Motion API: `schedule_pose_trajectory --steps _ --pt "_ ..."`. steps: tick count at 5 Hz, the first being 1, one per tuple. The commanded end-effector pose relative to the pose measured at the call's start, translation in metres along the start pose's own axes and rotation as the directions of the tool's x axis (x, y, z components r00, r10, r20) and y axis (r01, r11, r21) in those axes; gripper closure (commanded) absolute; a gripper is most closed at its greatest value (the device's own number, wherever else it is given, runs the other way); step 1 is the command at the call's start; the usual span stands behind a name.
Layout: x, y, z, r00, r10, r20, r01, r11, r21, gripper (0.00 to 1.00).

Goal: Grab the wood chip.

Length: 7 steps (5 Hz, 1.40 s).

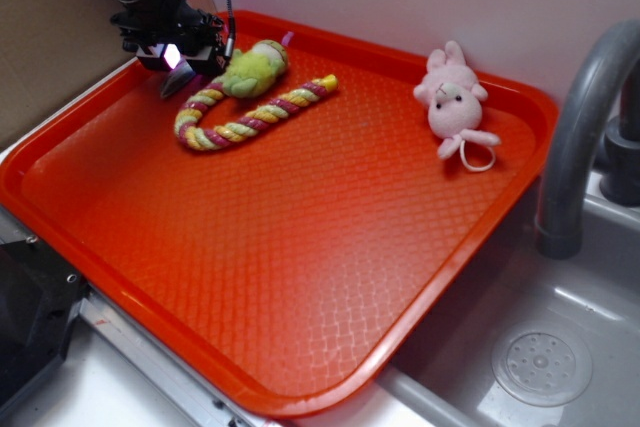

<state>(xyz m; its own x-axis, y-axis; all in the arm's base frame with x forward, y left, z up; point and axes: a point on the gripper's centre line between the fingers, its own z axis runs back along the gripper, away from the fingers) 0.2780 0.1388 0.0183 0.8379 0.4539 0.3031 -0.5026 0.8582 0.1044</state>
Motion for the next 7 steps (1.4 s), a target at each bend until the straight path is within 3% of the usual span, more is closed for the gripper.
schedule_pose_trajectory --steps 1,3,4,5,6,7 --pt "-0.002 0.011 0.042 1.0 0.007 -0.021 -0.008 0.999 -0.044 1.0" --pt "-0.032 -0.01 0.108 0.997 0.029 -0.07 -0.034 0.997 -0.067 1.0" --pt "-0.055 -0.04 0.142 0.986 -0.106 -0.132 0.079 0.978 -0.194 1.0" --pt "-0.071 -0.076 0.179 0.961 -0.228 -0.159 0.18 0.946 -0.268 1.0" --pt "-0.081 -0.098 0.214 0.944 -0.309 -0.115 0.26 0.913 -0.313 1.0" --pt "-0.083 -0.105 0.224 0.915 -0.395 -0.08 0.359 0.889 -0.283 1.0"
